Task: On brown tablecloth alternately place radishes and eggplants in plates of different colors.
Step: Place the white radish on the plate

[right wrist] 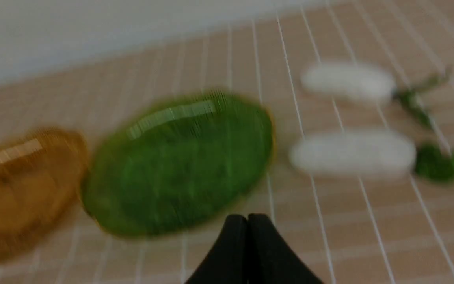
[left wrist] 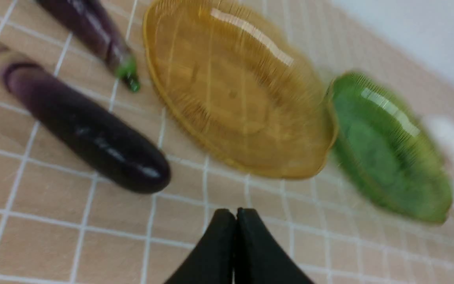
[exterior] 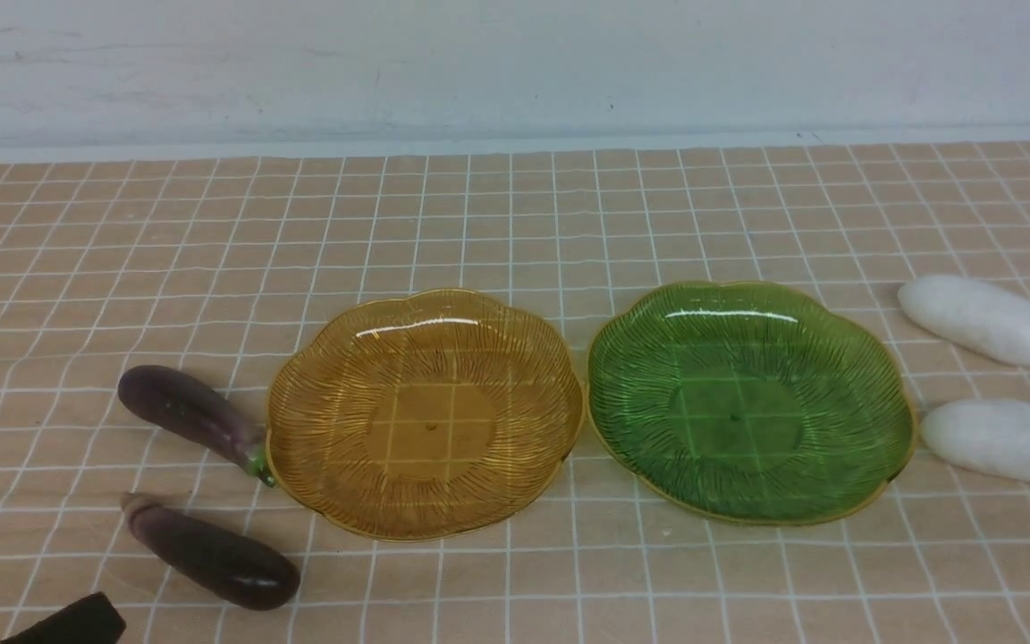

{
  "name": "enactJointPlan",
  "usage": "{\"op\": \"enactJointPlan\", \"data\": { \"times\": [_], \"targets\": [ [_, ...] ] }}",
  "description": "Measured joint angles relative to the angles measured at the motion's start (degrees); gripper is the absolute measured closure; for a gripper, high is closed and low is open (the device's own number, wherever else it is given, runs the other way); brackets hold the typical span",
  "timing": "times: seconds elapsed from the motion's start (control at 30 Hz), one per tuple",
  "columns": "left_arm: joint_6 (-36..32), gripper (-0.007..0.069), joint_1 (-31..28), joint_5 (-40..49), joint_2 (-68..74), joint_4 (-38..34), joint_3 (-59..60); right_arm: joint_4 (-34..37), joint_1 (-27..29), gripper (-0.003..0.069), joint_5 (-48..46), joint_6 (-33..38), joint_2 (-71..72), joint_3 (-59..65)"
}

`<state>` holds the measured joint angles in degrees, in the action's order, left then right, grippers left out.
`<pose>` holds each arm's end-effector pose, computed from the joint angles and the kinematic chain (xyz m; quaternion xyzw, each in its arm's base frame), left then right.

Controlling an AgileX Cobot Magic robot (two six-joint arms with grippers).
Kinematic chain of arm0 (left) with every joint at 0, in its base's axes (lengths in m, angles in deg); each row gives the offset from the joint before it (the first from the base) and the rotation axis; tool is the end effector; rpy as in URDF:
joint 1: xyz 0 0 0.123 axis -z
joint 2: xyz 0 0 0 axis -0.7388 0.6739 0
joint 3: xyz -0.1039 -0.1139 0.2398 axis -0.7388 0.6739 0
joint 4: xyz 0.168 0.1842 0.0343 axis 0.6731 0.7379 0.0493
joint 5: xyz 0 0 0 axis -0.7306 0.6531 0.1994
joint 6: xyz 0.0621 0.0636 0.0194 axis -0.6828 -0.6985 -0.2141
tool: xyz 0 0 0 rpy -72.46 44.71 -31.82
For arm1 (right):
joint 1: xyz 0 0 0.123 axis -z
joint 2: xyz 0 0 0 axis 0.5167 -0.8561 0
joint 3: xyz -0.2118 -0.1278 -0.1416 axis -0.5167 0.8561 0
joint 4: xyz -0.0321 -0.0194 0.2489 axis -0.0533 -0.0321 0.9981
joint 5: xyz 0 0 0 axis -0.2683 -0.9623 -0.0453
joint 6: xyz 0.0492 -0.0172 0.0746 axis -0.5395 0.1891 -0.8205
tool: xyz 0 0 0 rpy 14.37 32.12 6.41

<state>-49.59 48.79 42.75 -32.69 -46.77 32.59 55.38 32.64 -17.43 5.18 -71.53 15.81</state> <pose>0.0676 -0.0300 0.2397 -0.1732 0.8190 -0.2994 0.4578 0.0947 0.0087 0.2945 0.1273 0.9238 0.1043 0.3458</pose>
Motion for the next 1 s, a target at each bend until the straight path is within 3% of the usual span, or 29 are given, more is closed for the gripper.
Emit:
{"op": "enactJointPlan", "data": {
  "times": [0.13, 0.27, 0.37, 0.47, 0.53, 0.63, 0.8, 1.0],
  "targets": [
    [-6.54, 0.0619, 0.0, 3.71, 11.36, 1.92, -4.86, -7.04, 0.0, 0.0625, 4.98, -8.85, -18.42, -1.37],
    [-9.9, 0.0526, 0.0, 4.06, 19.37, 2.55, -5.27, -7.23, 0.0, 0.0559, 14.95, -14.43, -32.72, -3.23],
    [-10.14, 0.0431, 0.0, 3.73, 20.65, 2.55, -5.27, -7.13, -0.02, 0.0443, 16.55, -16.8, -43.42, -8.98],
    [-10.14, 0.0343, 0.0, 2.89, 20.65, 2.55, -5.27, -7.59, -0.02, 0.0268, 13.71, -22.01, -53.04, -17.23],
    [-10.14, 0.0275, 0.0, 2.58, 20.65, 2.55, -5.27, -8.63, -0.07, 0.0164, 8.52, -29.69, -58.27, -23.13],
    [-10.14, 0.0224, 0.0, 2.53, 20.65, 2.55, -5.27, -9.51, -0.07, 0.0079, 0.75, -40.21, -62.28, -28.35],
    [-10.14, 0.0207, 0.0, 2.53, 20.65, 2.55, -5.27, -10.32, -0.07, 0.0044, -6.36, -54.5, -66.51, -33.4],
    [-10.14, 0.0207, 0.0, 2.64, 20.65, 2.55, -5.27, -11.56, -0.07, 0.0047, -6.24, -62.51, -69.46, -35.04]
  ]
}}
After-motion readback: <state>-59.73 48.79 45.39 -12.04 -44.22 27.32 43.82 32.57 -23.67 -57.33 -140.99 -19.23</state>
